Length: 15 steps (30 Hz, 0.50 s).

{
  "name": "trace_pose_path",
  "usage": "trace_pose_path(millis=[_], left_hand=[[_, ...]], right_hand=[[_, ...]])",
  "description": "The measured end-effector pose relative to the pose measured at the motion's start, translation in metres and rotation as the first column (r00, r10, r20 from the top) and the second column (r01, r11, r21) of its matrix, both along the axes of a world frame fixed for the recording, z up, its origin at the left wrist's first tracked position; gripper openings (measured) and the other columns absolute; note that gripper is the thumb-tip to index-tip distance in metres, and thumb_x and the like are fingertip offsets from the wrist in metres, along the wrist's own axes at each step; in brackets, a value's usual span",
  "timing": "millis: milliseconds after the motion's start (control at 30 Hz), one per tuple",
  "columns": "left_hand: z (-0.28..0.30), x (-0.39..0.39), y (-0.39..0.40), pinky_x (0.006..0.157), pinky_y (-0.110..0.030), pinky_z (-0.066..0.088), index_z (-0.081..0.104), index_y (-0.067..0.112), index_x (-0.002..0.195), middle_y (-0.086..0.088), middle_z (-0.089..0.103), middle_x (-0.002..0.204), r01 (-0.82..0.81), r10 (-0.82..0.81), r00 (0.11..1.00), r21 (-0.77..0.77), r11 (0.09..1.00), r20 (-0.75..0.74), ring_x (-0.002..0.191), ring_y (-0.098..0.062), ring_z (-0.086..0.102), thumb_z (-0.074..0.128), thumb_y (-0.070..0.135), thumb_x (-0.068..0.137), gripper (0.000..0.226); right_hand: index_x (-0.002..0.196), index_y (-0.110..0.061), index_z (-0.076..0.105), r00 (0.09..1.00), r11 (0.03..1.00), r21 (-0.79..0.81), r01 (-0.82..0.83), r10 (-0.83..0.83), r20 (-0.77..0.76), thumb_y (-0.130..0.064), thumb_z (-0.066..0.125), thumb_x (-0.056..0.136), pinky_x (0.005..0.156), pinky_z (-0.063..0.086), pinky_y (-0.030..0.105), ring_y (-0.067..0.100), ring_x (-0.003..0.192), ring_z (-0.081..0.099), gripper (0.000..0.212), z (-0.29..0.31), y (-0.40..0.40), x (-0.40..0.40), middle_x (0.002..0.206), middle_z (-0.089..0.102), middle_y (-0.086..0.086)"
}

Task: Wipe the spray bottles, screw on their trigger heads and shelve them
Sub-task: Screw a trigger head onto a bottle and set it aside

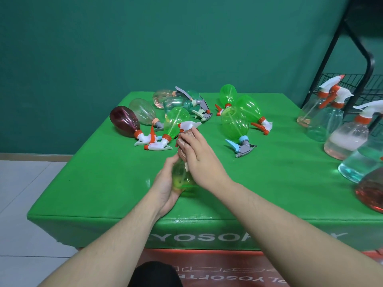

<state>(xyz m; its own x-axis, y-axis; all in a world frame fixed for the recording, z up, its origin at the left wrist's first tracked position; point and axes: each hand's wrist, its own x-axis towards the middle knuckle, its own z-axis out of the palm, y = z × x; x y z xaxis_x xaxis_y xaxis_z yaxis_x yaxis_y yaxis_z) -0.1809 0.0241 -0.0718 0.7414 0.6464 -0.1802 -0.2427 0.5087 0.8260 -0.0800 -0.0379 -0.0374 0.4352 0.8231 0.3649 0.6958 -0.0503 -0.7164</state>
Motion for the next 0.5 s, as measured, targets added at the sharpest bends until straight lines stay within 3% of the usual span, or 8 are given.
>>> trace_pose_path(millis=[133, 300, 400, 500], left_hand=[[0.0, -0.001, -0.001, 0.082, -0.037, 0.059, 0.064, 0.004, 0.136, -0.023, 0.067, 0.129, -0.011, 0.011, 1.0, -0.006, 1.0, -0.022, 0.105, -0.026, 0.065, 0.057, 0.04, 0.096, 0.054], [-0.002, 0.0, -0.001, 0.103, -0.05, 0.047, 0.068, 0.007, 0.132, -0.022, 0.065, 0.135, -0.034, 0.034, 0.999, 0.007, 0.999, -0.034, 0.113, -0.031, 0.062, 0.072, 0.046, 0.08, 0.065], [-0.002, 0.001, 0.0, 0.112, -0.049, 0.044, 0.07, 0.009, 0.13, -0.019, 0.066, 0.135, -0.039, 0.039, 0.998, 0.0, 0.999, -0.04, 0.117, -0.027, 0.065, 0.056, 0.041, 0.097, 0.048], [0.003, -0.001, -0.004, 0.101, -0.038, 0.052, 0.073, 0.011, 0.12, -0.013, 0.074, 0.123, -0.027, 0.027, 0.999, -0.014, 1.0, -0.024, 0.108, -0.02, 0.071, 0.043, 0.034, 0.105, 0.041]], right_hand=[[0.147, -0.021, 0.049, 0.999, 0.999, -0.032, 0.03, -0.031, -0.039, -0.027, 0.035, 0.107, 0.124, 0.021, 0.036, 0.014, 0.151, 0.023, 0.043, 0.0, 0.003, -0.004, 0.166, 0.024, -0.002], [0.152, -0.018, 0.042, 0.976, 0.997, -0.026, 0.07, -0.063, 0.208, -0.036, 0.021, 0.104, 0.125, 0.018, 0.035, 0.015, 0.152, 0.019, 0.055, -0.015, -0.014, -0.016, 0.164, 0.028, 0.004], [0.156, -0.021, 0.034, 0.951, 0.997, -0.031, 0.074, -0.061, 0.304, -0.041, 0.015, 0.105, 0.125, 0.017, 0.044, 0.019, 0.155, 0.013, 0.058, -0.024, -0.028, -0.021, 0.166, 0.023, 0.001], [0.158, -0.03, 0.026, 0.942, 0.994, -0.088, 0.069, -0.036, 0.335, -0.045, 0.01, 0.103, 0.126, 0.004, 0.046, 0.018, 0.156, -0.001, 0.06, -0.028, -0.042, -0.028, 0.169, 0.008, -0.007]])
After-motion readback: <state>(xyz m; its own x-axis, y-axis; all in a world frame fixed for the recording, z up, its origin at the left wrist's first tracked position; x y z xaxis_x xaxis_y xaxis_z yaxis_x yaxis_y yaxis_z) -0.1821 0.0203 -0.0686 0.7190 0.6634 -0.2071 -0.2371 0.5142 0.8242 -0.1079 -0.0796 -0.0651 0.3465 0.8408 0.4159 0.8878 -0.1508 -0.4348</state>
